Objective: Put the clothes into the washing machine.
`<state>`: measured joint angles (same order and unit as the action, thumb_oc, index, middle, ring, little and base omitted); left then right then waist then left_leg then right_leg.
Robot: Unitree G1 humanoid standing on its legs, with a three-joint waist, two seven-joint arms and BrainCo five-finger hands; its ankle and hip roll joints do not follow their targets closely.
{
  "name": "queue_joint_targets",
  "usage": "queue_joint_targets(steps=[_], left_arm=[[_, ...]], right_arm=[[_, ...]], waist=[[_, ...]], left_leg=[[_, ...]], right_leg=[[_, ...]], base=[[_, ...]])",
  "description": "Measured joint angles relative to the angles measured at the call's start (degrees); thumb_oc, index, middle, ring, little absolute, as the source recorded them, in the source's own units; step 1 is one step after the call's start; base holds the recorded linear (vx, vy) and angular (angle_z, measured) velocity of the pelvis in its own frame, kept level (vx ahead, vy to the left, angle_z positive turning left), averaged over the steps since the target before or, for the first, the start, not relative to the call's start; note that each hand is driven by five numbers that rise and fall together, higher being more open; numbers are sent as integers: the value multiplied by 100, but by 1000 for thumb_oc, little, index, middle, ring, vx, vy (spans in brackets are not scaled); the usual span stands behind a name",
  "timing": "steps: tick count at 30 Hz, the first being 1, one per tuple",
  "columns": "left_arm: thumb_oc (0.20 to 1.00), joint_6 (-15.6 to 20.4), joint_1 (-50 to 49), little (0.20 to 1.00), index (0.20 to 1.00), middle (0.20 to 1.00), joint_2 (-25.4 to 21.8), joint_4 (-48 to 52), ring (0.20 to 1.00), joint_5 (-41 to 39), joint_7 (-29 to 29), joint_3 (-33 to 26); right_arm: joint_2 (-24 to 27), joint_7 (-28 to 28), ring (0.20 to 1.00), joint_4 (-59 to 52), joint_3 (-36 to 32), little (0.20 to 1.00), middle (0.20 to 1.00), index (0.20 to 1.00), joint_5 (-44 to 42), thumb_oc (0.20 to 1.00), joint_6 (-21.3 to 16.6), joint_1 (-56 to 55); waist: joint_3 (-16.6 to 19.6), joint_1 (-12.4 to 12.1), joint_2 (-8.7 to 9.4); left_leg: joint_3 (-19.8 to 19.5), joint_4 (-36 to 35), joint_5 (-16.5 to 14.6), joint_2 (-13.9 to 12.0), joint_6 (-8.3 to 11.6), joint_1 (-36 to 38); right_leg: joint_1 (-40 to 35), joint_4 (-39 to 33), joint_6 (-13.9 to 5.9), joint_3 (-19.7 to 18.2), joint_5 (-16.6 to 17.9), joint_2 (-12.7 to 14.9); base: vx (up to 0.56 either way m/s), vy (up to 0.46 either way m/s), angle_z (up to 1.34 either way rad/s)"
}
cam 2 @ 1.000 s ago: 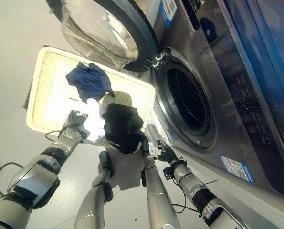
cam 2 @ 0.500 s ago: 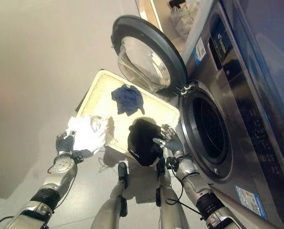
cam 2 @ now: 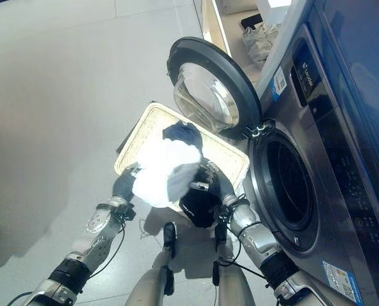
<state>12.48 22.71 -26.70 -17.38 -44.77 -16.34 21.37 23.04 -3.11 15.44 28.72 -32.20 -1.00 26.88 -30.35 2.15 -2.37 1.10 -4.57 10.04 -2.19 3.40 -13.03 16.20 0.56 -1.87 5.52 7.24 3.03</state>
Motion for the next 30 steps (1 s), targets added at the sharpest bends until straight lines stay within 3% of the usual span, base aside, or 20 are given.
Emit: queue_joint_targets(steps=[8,19,20,21,22,23,30], left_arm=[[200,-485,245,200,200,200,-627,465,200,-604,-907,220],[200,-795,353,200,200,200,-820,900,200,-855,-991,576],[200,-797,352,200,200,200,-816,903,200,-855,-982,582],[200,-814,349,200,200,200,-817,905,200,-855,-944,595],[200,-817,346,200,200,200,-817,905,200,-855,-931,600],[200,-817,342,200,200,200,-817,905,200,-854,-879,618],[200,-811,290,200,200,200,-773,915,200,-836,-523,669]], right_arm=[[282,-723,1000,-4,551,1000,1000,1000,-1,1000,683,376],[304,-1193,1000,-11,974,1000,1000,1000,-1327,1000,1054,337],[303,-1203,944,-13,973,944,944,944,-1437,944,1071,318],[300,-1247,592,-17,1003,592,592,592,-1761,592,1160,275],[293,-1263,539,-33,1008,539,539,539,-1910,539,1186,231],[277,-1274,200,-75,1009,200,200,200,-2270,200,1240,127],[-66,-1268,200,-82,1032,200,200,200,-4109,200,1155,-386]], waist=[[5,-9,-106],[5,-8,-106],[5,-12,-106],[5,-13,-106],[5,-12,-107],[5,-14,-107],[4,-13,-107]], left_leg=[[-60,-11,2,-8,1,44],[-86,-39,2,-4,2,53],[-81,-39,1,-5,3,53],[-75,-40,-1,-6,6,51],[-70,-41,-1,-8,6,50],[-54,-41,-3,-10,9,47],[47,-45,-26,-30,36,23]], right_leg=[[-129,-91,26,99,25,-6],[-215,-245,24,140,67,-11],[-215,-250,24,140,69,-10],[-215,-263,26,139,74,-13],[-215,-267,27,138,74,-14],[-215,-282,24,136,76,-16],[-207,-392,18,81,121,-42]], base=[[-1,-6,5],[-5,-3,2],[0,0,0],[0,0,0],[0,0,0],[0,0,0],[-7,11,-3]])
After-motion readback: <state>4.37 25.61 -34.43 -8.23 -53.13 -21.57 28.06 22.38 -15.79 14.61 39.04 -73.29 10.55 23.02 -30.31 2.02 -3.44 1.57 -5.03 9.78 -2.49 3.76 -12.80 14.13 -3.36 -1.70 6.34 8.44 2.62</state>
